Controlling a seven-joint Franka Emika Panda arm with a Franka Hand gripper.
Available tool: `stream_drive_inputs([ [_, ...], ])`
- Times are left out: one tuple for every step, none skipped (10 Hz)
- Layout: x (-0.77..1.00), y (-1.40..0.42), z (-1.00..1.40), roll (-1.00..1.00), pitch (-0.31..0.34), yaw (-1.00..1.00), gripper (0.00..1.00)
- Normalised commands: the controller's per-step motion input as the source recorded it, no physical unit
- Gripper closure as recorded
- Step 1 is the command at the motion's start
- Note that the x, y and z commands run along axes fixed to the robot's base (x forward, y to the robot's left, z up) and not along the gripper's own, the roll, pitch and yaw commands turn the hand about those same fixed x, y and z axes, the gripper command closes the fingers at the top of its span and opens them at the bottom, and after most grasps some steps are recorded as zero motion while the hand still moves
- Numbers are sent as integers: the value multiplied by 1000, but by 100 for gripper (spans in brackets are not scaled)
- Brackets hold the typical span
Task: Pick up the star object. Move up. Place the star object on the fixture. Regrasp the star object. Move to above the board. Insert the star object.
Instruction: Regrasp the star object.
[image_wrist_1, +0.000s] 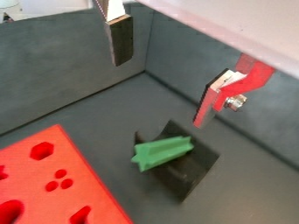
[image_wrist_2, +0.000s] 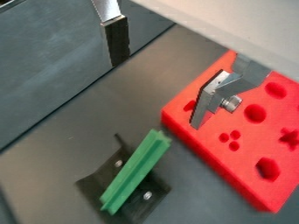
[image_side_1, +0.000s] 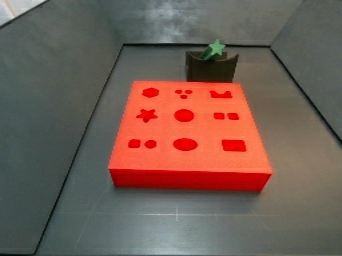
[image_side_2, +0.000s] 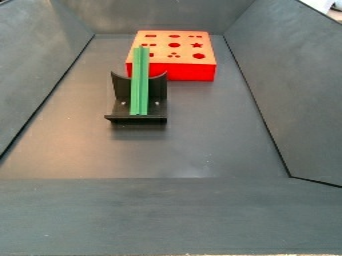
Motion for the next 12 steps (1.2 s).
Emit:
stream_drive_inputs([
  [41,-25,-4,1000,63,52,0],
  [55,-28,0,1000,73,56,0],
  [60,-29,3,1000,82,59,0],
  [79,-34,0,1000,100,66,0],
  [98,-38,-6,1000,123,78,0],
  [106,-43,-6,1000,143,90,0],
  [110,-44,-7,1000,155,100,0],
  [109,-47,-4,1000,178,127,0],
  [106,-48,-7,1000,197,155,0],
  [105,-49,-8,1000,220,209,0],
  [107,-51,-10,915,215,227,0],
  [114,-57,-10,675,177,246,0],
])
